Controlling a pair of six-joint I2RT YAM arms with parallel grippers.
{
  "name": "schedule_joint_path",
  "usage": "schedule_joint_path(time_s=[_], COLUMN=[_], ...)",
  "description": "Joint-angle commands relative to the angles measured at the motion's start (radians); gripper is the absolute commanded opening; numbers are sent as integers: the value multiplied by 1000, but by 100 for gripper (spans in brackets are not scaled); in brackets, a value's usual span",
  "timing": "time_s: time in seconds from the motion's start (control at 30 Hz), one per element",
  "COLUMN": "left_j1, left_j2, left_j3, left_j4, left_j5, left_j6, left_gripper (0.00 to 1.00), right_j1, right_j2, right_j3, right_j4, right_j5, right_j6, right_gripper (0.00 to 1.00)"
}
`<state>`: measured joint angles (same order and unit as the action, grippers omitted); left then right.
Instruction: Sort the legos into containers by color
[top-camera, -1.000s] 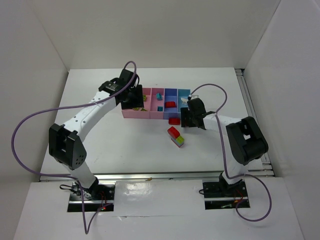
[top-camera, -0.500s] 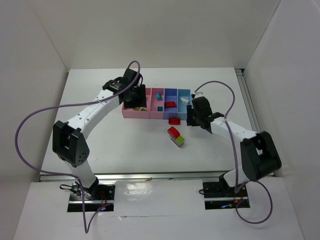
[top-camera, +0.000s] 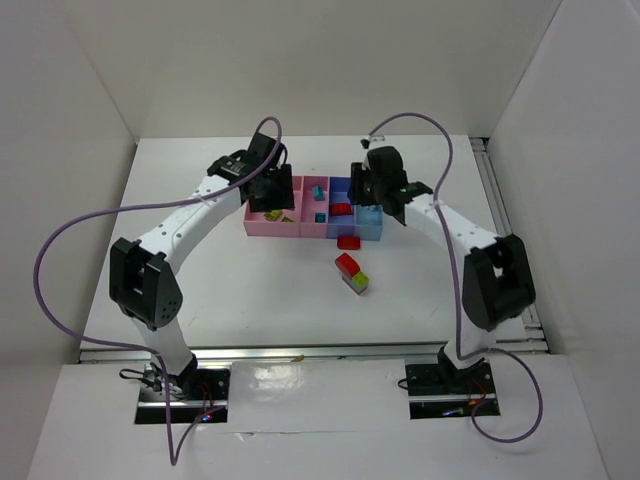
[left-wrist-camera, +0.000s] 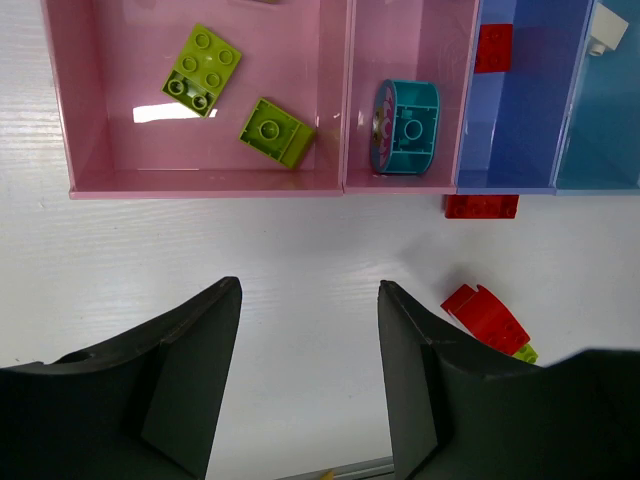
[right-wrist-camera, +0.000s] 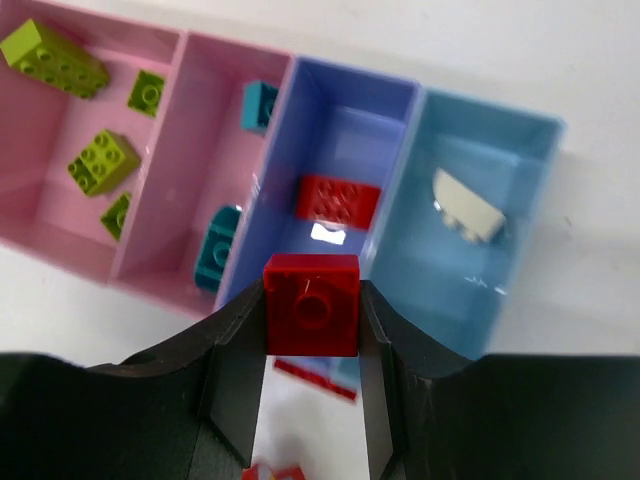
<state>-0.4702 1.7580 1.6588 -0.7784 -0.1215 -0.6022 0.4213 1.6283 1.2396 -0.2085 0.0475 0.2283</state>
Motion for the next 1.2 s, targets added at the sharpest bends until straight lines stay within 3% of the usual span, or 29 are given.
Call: schedule_joint_path(time_s=[0.0, 0.13, 0.2, 0.3, 0.47, 0.63, 0.83, 1.0, 1.17], left_j1=[-4, -4, -4, -4, -4, -4, -4, -4, -4], left_j2=[-52, -77, -77, -77, -68, -58, -29, -20, -11], left_j3=[-17, -30, -39, -39, -30, -21, -11, 25, 64], left_j4=[-1, -1, -1, -1, -1, -1, 8, -2, -21], left_j5=[-33, -43, -43, -43, -33, -43, -33, -104, -168], left_j6=[16, 16, 16, 16, 25, 35, 35, 74, 99], left_gripper=[68, 68, 68, 68, 68, 68, 68, 68, 68], right_j1=[28, 28, 28, 28, 28, 49, 100, 149, 198], right_j2=[114, 220, 242, 251, 141, -71, -261, -260, -214], right_j3=[132, 210, 244, 268, 189, -38, -210, -192, -180], right_j4=[37, 37, 37, 18, 18, -20, -153, -298, -319], right_j5=[-28, -55, -55, -17, 29, -18, -139, -189, -212], right_j6=[-40, -40, -40, -18, -18, -49, -86, -131, -171], right_gripper=[25, 33, 51, 65, 63, 56, 77, 78, 80])
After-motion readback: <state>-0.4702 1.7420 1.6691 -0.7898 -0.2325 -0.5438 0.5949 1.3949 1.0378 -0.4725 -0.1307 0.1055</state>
